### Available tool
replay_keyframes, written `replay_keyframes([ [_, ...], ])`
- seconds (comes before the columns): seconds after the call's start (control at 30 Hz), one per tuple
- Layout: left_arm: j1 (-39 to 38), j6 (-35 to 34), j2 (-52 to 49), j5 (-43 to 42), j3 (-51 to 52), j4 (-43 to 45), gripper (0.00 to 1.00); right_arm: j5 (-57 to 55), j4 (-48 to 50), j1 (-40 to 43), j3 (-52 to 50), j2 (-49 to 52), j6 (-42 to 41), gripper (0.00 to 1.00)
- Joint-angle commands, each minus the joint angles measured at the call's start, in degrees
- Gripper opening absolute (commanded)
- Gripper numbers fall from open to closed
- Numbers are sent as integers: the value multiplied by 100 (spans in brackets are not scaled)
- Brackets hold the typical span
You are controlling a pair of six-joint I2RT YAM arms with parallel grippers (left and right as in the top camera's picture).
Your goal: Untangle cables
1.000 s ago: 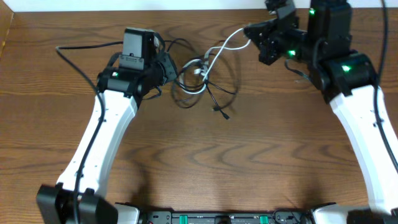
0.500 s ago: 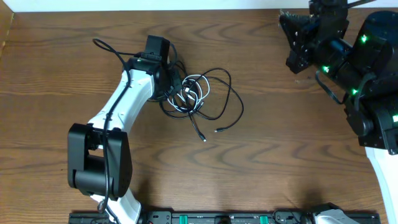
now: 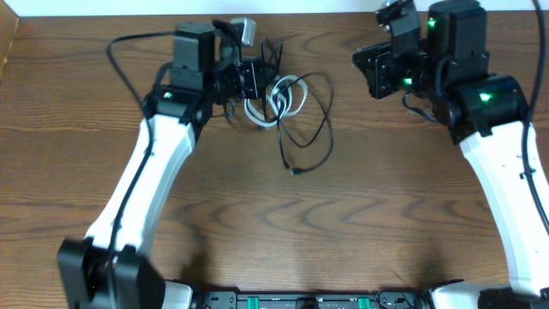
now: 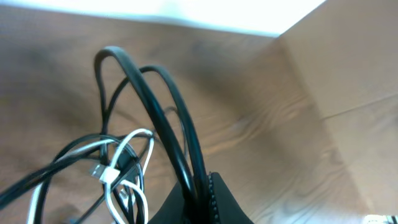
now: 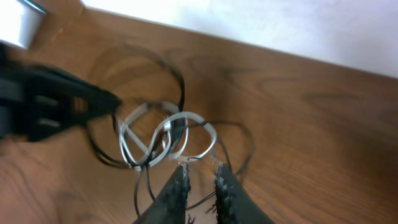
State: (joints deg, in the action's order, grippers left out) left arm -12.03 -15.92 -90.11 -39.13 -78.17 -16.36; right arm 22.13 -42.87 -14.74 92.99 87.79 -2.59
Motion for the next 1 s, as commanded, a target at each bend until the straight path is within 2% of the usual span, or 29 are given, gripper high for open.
replay_keyframes([
  [0.0, 20, -243, 551, -127, -50, 50, 8, 466, -76, 2, 74, 313, 59, 18],
  [0.1, 17, -356, 695, -33, -50, 68, 8, 719, -37, 2, 74, 496, 144, 26],
  [0.27, 17, -1276, 739, -57, -50, 525, 7, 1189, 90, 0, 74, 769, 85, 47],
  [0.5, 17, -1357, 739, -92, -50, 599, 8, 1567, 170, -9, 74, 1207, -691, 50],
  [0.8, 17, -1353, 737, -90, -48, 531, 8, 1576, 870, -616, 72, 1923, -2039, 48],
  [0.97, 17, -1353, 737, -90, -48, 485, 8, 1574, 1021, -876, 72, 2127, -2271, 48],
])
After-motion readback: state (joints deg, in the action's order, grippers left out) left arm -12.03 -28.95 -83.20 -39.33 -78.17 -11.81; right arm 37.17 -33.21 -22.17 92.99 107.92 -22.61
